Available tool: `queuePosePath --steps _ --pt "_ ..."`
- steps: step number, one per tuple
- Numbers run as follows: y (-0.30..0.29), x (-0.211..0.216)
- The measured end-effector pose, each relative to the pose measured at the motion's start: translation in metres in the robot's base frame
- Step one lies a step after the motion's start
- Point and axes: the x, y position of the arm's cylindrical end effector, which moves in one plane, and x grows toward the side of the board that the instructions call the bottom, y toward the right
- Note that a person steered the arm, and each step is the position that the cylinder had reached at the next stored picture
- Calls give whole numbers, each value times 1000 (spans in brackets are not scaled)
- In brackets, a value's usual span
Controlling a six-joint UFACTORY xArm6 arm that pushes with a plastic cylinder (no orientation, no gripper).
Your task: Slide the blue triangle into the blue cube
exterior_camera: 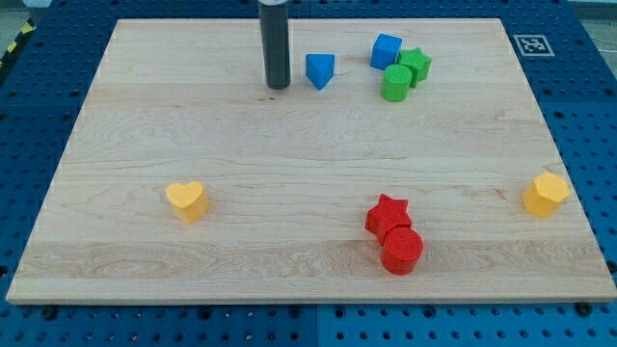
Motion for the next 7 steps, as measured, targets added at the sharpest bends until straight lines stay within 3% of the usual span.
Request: queuePosePath --steps 3,7 --pt "88 -10" --pt "103 -3"
